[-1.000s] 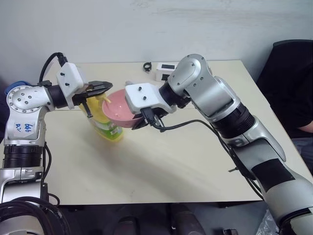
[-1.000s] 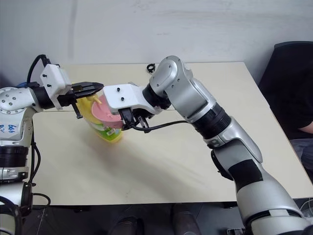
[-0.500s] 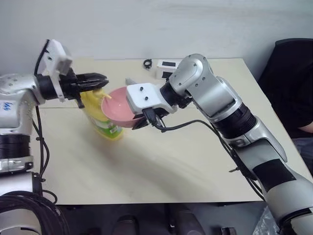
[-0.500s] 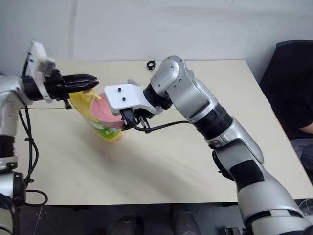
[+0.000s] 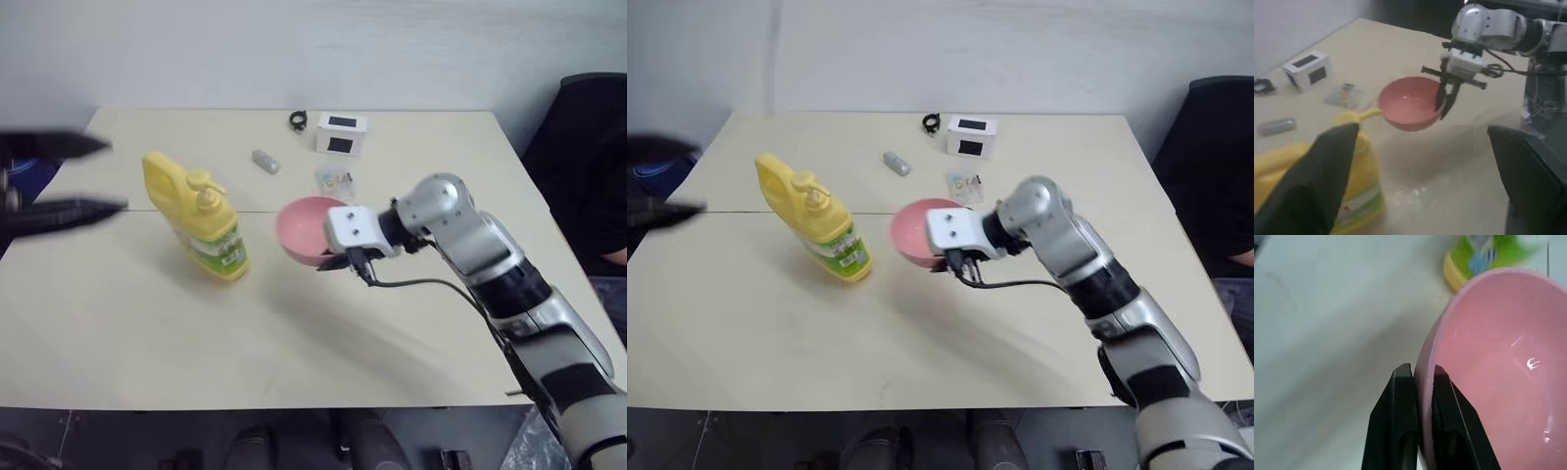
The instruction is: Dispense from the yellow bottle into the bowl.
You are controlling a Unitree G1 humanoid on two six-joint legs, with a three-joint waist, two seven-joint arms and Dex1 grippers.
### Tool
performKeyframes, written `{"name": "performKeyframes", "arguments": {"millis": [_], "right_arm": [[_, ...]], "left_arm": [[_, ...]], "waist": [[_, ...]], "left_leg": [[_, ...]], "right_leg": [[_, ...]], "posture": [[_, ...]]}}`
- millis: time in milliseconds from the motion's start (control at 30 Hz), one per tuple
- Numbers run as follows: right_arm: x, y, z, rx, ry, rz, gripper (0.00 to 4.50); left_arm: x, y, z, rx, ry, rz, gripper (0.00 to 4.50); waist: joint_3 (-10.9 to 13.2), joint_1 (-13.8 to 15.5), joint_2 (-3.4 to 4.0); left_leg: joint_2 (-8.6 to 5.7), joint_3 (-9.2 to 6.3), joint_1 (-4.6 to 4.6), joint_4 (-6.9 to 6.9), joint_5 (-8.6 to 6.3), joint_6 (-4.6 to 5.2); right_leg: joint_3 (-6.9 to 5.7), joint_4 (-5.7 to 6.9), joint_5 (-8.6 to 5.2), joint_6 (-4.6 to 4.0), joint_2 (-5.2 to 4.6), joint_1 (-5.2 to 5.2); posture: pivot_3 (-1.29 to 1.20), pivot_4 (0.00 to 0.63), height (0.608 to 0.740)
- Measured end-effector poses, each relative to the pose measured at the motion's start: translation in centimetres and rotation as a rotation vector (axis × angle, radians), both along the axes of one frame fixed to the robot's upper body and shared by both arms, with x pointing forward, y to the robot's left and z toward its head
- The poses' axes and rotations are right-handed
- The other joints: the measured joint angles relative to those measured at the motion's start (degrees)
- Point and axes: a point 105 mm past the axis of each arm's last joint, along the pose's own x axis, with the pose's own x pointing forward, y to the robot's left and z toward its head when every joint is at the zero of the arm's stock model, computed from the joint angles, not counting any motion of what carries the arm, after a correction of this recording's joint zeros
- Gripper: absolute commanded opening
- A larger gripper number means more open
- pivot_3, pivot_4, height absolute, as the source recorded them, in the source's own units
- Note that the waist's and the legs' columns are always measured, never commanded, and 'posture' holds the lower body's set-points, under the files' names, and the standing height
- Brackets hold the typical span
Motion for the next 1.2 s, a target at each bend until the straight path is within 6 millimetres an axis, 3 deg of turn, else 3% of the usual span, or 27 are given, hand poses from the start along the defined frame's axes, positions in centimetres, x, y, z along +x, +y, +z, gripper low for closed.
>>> {"name": "performKeyframes", "arguments": {"millis": [167,367,600,733,833,967,1133,1200], "right_arm": [[0.3,-1.7,-4.3,0.019,-0.017,-0.098,0.0],[0.6,-2.7,-7.2,0.034,-0.04,-0.164,0.0],[1.0,-3.5,-7.4,0.058,-0.035,-0.199,2.11],[0.6,-4.9,-4.4,0.112,0.013,-0.216,3.47],[-0.7,-7.2,-0.8,0.166,0.134,-0.21,4.48],[-2.0,-10.8,2.7,0.129,0.215,-0.197,4.48],[-2.9,-16.7,8.0,0.166,0.272,-0.359,4.48],[-2.9,-17.2,9.7,0.227,0.272,-0.372,4.48]], "left_arm": [[-3.1,0.0,-2.5,0.055,0.045,0.05,4.46],[-4.6,0.1,-4.7,0.085,0.092,0.099,4.46],[-4.7,-0.1,-5.7,0.109,0.085,0.111,4.5],[-4.5,0.7,-6.0,0.1,0.095,0.131,4.5],[-4.4,1.9,-6.1,0.085,0.107,0.162,4.5],[-4.3,3.3,-6.0,0.096,0.128,0.191,4.5],[-4.3,5.8,-4.7,0.107,0.122,0.25,4.5],[-4.1,6.4,-4.1,0.115,0.096,0.267,4.5]], "waist": [[0.2,0.0,-0.18],[0.2,-0.1,-0.29],[0.2,0.0,-0.3],[0.3,0.0,-0.27],[0.3,0.1,-0.23],[0.4,0.1,-0.17],[0.5,0.0,-0.15],[0.5,-0.2,-0.15]], "left_leg": [[-0.1,0.11,0.57,-0.04,0.02,-0.03],[-0.07,0.11,0.71,-0.07,0.05,-0.07],[-0.07,0.07,0.69,-0.07,0.05,-0.07],[-0.06,0.08,0.69,-0.09,0.03,-0.05],[-0.06,0.07,0.68,-0.1,0.02,-0.03],[-0.08,0.11,0.69,-0.1,0.0,0.0],[-0.08,0.22,0.71,-0.16,-0.01,0.02],[-0.05,0.3,0.78,-0.16,-0.02,0.04]], "right_leg": [[0.13,0.17,-0.06,-0.12,0.12,0.33],[0.22,0.27,-0.04,-0.23,0.16,0.38],[0.24,0.26,-0.02,-0.21,0.13,0.39],[0.2,0.24,0.0,-0.18,0.11,0.39],[0.14,0.21,-0.01,-0.18,0.12,0.39],[0.03,0.14,-0.01,-0.18,0.12,0.4],[0.02,0.08,-0.09,-0.33,0.15,0.33],[0.06,0.08,-0.18,-0.47,0.18,0.35]], "posture": [[0.0,0.15,0.74],[0.0,0.15,0.74],[0.0,0.15,0.74],[0.0,0.15,0.74],[0.0,0.15,0.74],[0.0,0.15,0.74],[0.0,0.15,0.74],[0.0,0.15,0.74]]}}
